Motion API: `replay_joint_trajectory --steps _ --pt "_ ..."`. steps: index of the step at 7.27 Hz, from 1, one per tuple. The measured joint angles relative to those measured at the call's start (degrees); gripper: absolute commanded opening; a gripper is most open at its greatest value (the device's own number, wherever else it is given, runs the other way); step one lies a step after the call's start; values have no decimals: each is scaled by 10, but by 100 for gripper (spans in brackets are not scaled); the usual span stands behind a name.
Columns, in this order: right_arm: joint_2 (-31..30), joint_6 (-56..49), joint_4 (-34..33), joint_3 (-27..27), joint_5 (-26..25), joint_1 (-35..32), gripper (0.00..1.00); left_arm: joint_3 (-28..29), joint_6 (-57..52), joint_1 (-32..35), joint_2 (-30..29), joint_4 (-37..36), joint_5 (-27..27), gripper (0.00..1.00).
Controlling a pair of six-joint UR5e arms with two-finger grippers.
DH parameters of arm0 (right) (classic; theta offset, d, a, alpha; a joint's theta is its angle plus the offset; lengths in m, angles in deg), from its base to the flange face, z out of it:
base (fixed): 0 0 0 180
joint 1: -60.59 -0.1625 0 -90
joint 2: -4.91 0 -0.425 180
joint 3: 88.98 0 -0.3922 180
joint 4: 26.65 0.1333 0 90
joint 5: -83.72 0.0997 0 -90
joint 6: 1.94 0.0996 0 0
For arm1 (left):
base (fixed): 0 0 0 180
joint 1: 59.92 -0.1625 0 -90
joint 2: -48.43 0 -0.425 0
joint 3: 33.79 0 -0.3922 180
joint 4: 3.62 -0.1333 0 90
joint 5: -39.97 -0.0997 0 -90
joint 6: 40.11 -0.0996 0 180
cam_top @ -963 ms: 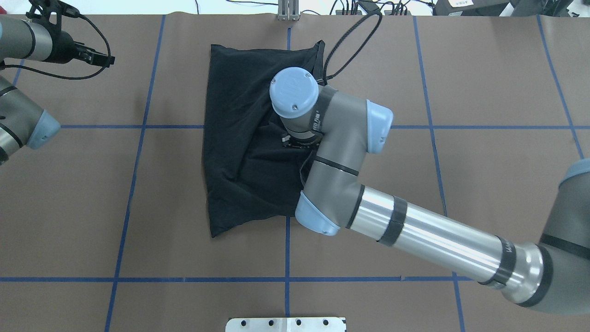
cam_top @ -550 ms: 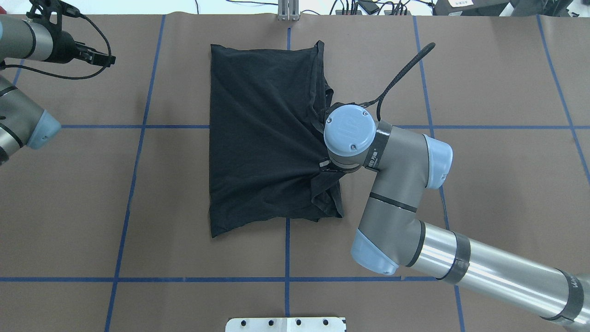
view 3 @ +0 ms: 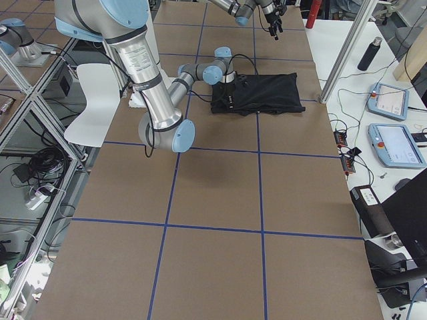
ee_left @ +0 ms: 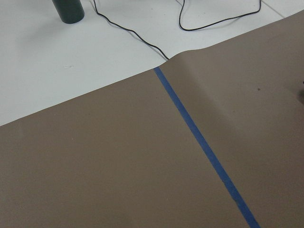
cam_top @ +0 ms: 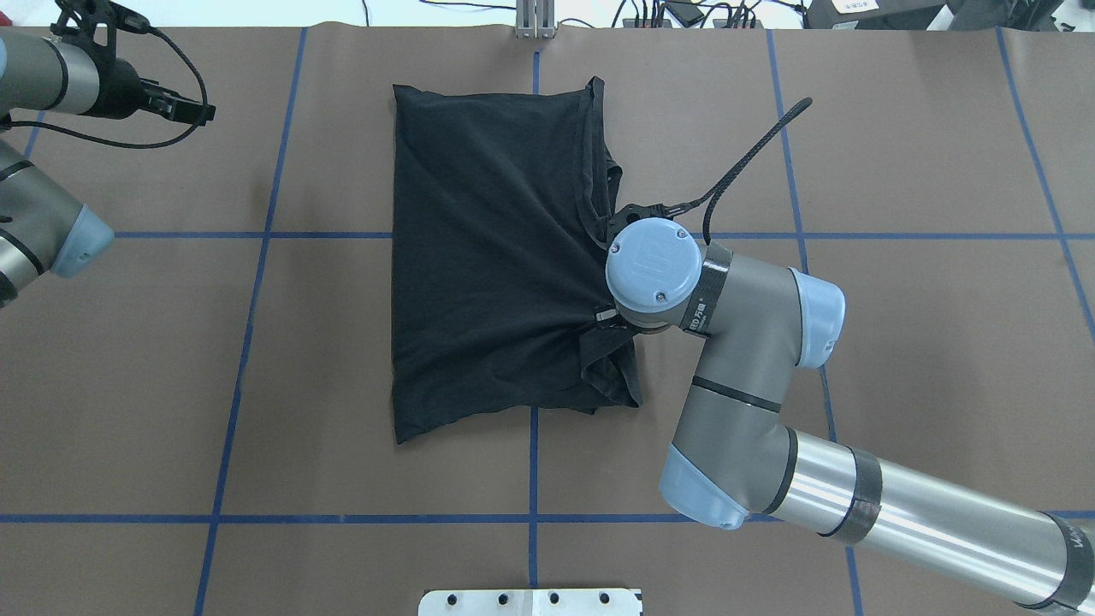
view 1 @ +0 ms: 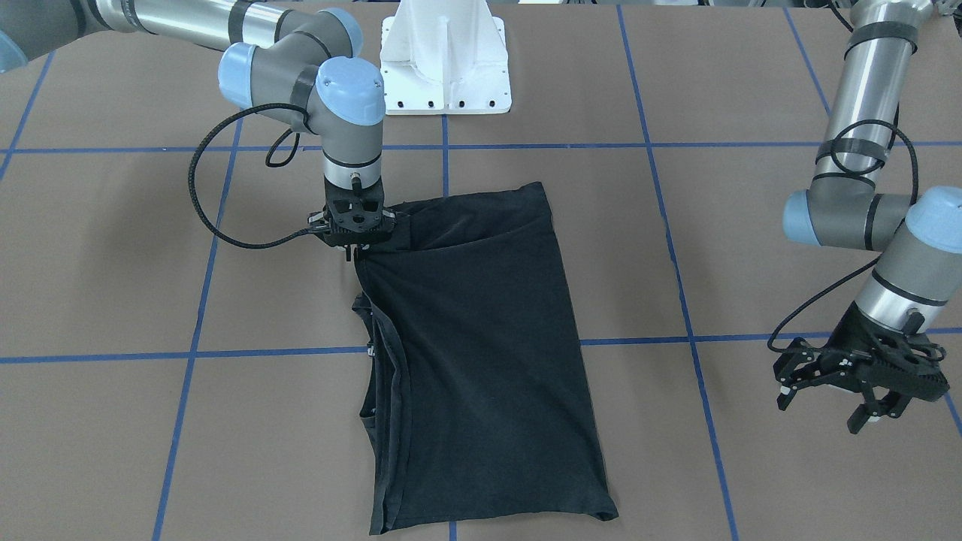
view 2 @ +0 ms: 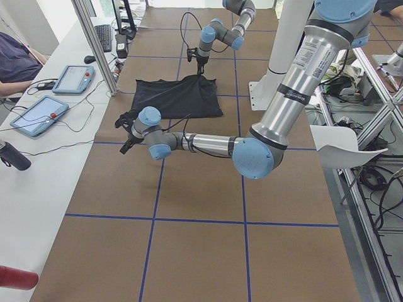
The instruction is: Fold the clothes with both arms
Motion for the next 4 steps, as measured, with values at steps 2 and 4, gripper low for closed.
replay_joint_trajectory --steps 2,4 --pt "7 8 1 1 -2 -11 99 1 0 0 0 0 0 100" --pt "26 10 3 2 -2 -23 99 -3 4 -1 -1 0 0 100"
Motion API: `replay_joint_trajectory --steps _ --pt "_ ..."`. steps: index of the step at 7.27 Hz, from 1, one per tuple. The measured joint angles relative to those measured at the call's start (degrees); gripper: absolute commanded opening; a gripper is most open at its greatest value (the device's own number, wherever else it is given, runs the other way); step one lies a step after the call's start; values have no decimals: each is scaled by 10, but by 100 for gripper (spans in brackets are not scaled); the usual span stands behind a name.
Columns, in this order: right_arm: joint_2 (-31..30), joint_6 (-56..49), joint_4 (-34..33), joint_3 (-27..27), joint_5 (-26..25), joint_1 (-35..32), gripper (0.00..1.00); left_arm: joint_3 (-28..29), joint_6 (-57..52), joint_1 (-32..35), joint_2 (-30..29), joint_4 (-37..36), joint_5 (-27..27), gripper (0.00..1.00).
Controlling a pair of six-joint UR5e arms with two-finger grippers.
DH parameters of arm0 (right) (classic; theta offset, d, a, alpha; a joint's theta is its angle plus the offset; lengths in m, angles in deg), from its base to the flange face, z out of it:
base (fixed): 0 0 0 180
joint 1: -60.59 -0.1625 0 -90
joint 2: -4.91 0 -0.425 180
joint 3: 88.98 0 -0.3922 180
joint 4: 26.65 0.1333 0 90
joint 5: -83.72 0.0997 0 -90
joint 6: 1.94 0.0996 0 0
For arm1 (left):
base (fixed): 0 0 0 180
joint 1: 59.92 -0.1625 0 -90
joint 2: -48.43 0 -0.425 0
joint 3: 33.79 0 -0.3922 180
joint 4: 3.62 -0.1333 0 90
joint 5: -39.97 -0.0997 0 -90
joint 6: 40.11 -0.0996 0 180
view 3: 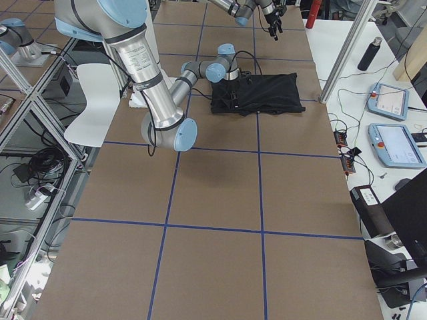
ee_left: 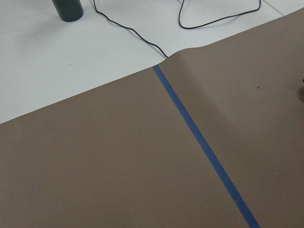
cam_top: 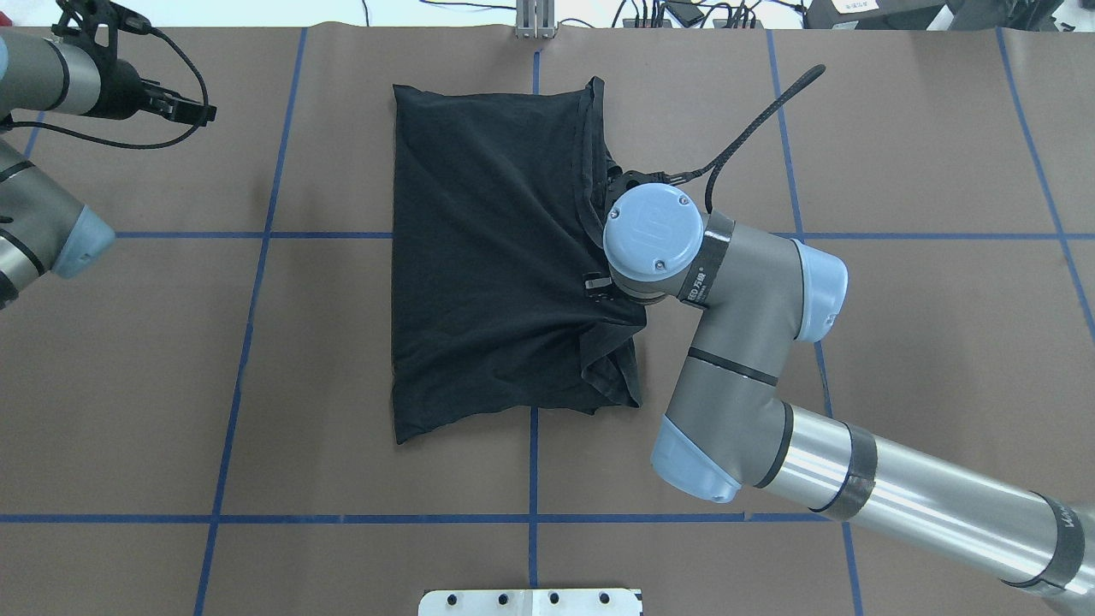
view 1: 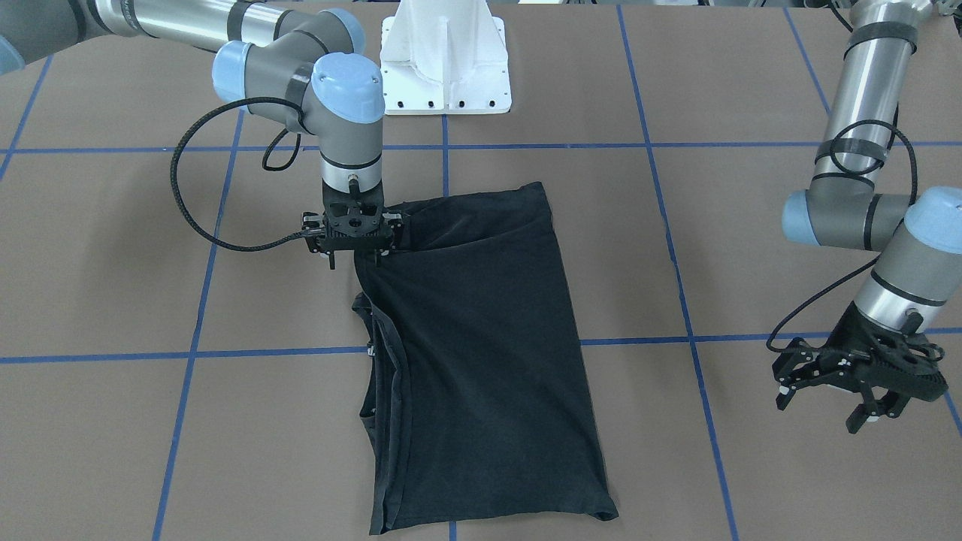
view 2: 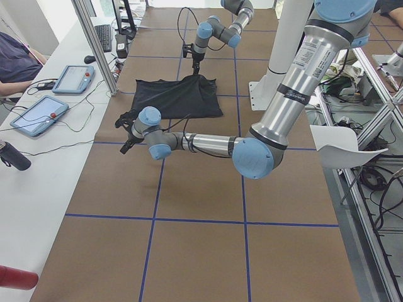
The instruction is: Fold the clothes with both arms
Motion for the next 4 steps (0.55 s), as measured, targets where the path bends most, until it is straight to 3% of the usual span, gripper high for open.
replay_joint_trajectory --steps 2,4 --pt "2 40 29 -7 0 3 99 -27 56 -2 3 -1 10 100" --pt "-13 98 90 -10 -23 25 90 -81 120 -13 25 -3 27 100"
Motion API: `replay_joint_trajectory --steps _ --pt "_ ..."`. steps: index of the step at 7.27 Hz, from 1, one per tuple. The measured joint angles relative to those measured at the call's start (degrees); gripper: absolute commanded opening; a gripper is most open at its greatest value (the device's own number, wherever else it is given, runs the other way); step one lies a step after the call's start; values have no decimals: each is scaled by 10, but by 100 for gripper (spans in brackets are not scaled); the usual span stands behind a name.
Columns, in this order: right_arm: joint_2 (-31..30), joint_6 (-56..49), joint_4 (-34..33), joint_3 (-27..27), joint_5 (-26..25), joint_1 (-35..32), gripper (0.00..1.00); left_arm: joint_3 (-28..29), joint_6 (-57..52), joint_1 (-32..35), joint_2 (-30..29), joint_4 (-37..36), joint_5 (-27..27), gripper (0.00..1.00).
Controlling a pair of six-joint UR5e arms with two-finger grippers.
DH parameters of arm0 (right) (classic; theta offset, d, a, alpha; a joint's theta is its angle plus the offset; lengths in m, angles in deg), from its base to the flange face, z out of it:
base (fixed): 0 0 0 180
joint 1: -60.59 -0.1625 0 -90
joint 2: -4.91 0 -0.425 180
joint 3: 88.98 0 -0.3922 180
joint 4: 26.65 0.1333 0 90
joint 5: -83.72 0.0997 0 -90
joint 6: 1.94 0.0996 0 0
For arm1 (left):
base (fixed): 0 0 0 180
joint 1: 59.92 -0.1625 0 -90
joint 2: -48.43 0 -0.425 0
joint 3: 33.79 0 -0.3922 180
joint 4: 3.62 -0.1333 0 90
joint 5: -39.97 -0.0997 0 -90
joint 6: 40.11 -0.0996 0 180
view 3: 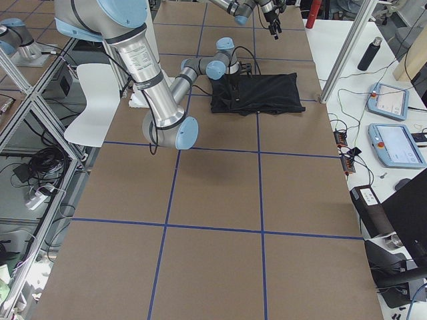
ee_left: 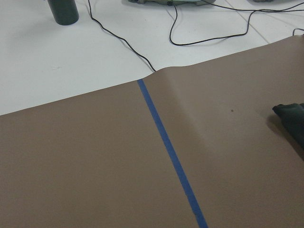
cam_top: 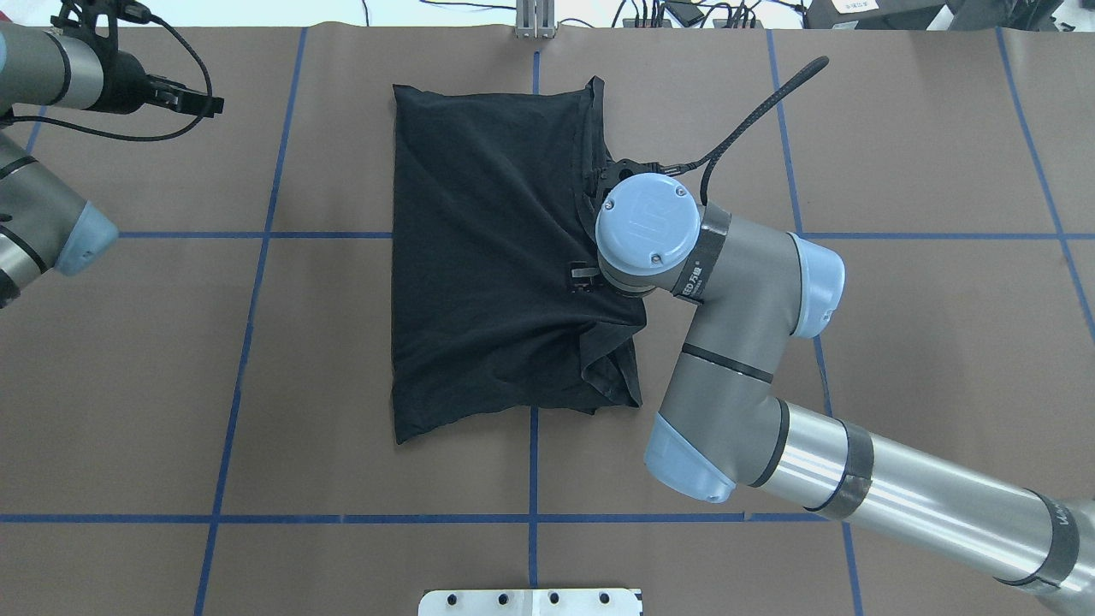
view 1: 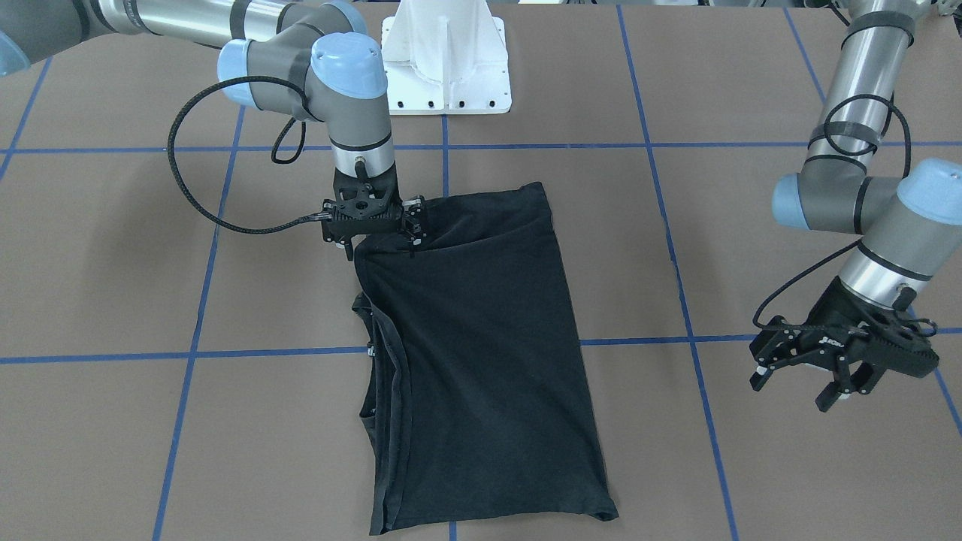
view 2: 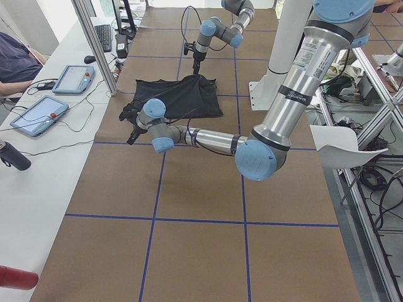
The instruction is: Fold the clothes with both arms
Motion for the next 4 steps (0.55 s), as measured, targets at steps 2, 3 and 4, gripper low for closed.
replay_joint_trajectory --steps 2,3,4 --pt "-1 63 2 -1 -41 33 73 -28 25 -15 14 -1 1 100" --pt "0 88 -13 -1 -56 44 73 -30 29 -20 15 -1 0 100" --pt "-2 105 -26 -3 -65 51 73 -31 30 -22 16 -1 -1 100"
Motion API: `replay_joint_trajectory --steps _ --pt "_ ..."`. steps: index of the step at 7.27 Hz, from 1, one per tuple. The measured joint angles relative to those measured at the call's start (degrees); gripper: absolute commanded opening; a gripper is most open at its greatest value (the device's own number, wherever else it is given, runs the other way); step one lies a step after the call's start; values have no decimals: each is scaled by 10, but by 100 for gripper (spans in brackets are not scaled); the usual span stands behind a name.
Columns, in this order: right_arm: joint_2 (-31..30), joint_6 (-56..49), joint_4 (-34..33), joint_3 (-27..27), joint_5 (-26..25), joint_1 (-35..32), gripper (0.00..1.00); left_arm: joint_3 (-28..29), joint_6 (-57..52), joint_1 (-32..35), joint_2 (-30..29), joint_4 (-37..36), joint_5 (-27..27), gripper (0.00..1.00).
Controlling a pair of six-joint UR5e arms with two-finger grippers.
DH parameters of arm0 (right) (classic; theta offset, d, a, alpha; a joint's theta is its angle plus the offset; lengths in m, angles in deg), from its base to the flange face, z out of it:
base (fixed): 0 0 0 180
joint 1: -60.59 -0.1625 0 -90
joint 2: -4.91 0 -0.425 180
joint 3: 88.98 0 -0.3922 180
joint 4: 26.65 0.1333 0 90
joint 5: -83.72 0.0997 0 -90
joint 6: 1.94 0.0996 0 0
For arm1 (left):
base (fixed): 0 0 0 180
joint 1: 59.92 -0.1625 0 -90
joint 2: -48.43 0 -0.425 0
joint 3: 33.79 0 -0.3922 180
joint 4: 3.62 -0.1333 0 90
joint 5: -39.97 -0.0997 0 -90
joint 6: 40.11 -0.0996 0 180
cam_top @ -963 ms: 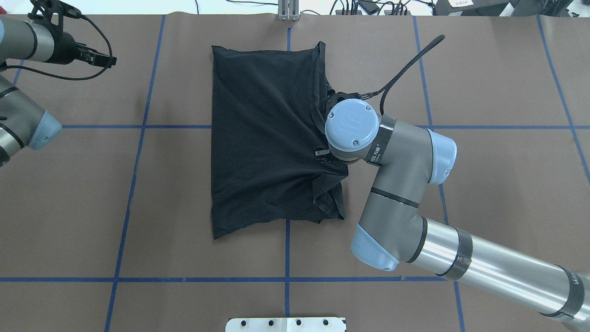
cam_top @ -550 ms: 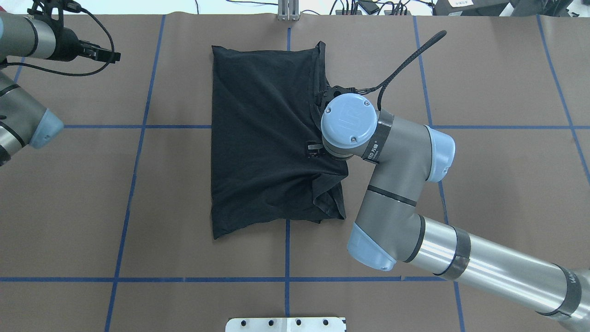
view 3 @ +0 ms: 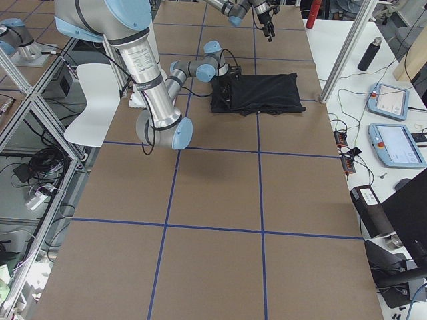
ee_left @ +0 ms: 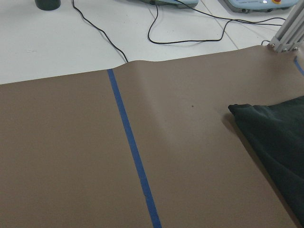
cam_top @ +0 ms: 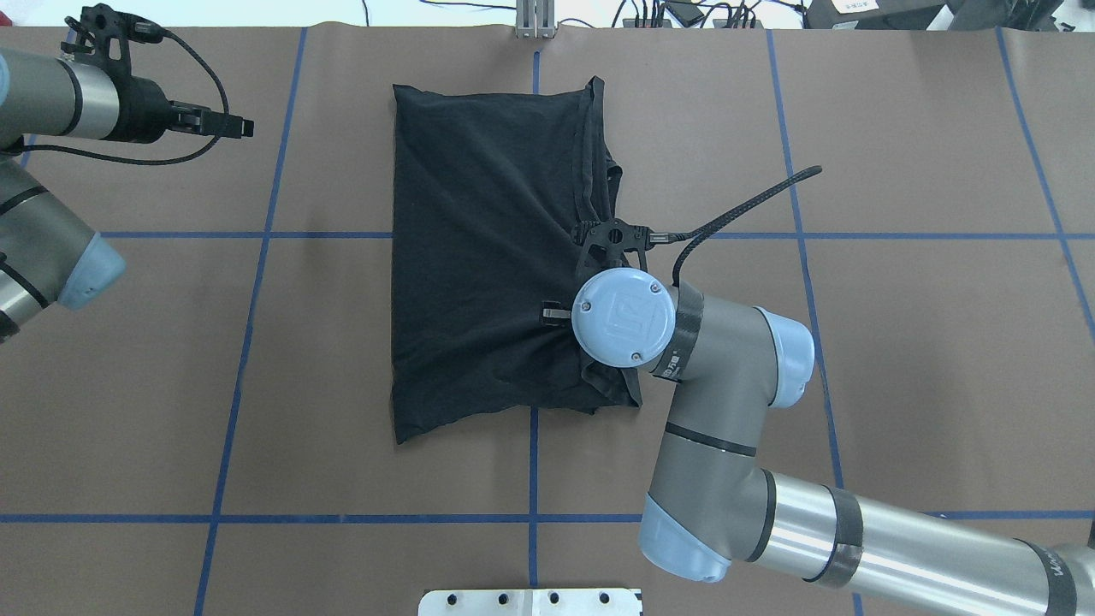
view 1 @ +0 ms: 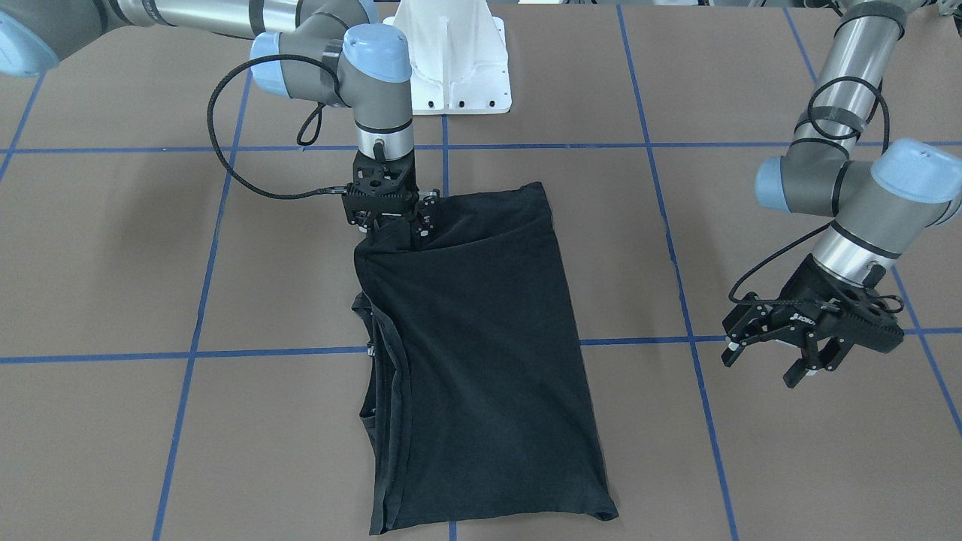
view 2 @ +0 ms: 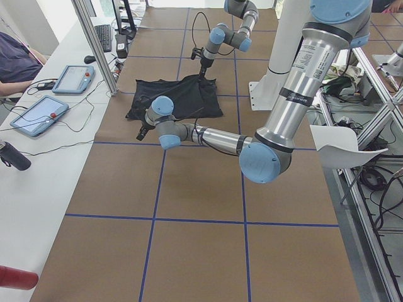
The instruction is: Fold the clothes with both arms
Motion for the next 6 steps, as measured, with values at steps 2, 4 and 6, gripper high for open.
replay_joint_trajectory --steps 2,4,6 --pt "-5 21 -37 -22 -15 11 75 2 1 -3 0 0 -2 100" --pt "-6 50 -62 -37 -30 34 68 3 1 -6 0 0 -3 100" --pt "-6 73 -64 -33 -59 58 55 3 1 -6 0 1 -4 100"
